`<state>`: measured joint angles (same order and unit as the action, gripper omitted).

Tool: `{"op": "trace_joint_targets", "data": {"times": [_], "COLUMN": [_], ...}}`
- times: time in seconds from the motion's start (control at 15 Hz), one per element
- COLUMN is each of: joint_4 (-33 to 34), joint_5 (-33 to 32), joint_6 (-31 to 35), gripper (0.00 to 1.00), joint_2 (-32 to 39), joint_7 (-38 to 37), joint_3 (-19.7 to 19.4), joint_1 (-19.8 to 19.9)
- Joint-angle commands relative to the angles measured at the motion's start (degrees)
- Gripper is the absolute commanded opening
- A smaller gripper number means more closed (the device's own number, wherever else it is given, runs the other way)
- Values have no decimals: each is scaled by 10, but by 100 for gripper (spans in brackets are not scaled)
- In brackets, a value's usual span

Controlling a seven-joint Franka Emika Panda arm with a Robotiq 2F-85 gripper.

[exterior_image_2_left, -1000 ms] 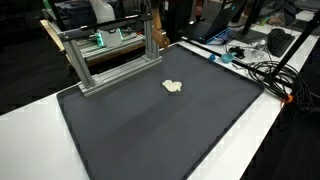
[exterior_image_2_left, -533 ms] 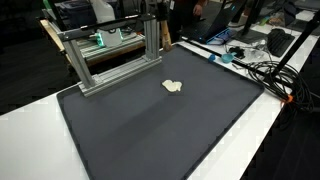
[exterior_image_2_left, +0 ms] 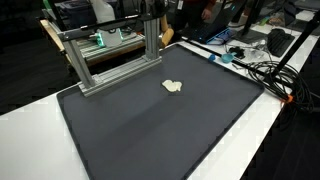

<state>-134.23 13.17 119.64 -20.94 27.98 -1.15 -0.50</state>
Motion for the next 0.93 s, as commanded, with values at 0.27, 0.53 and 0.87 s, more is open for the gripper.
{"op": "trace_joint_targets", "data": {"times": [0.27, 0.53, 0.87], "joint_4": [-11, -37, -65], "joint_5": [-39, -92, -121], "joint_6": [13, 19, 1], "gripper": [22, 22, 22], "joint_2": [-6, -20, -63], "joint_7": [-108, -179, -171], "joint_3": [1, -6, -13], "joint_1": [-1, 26, 28]}}
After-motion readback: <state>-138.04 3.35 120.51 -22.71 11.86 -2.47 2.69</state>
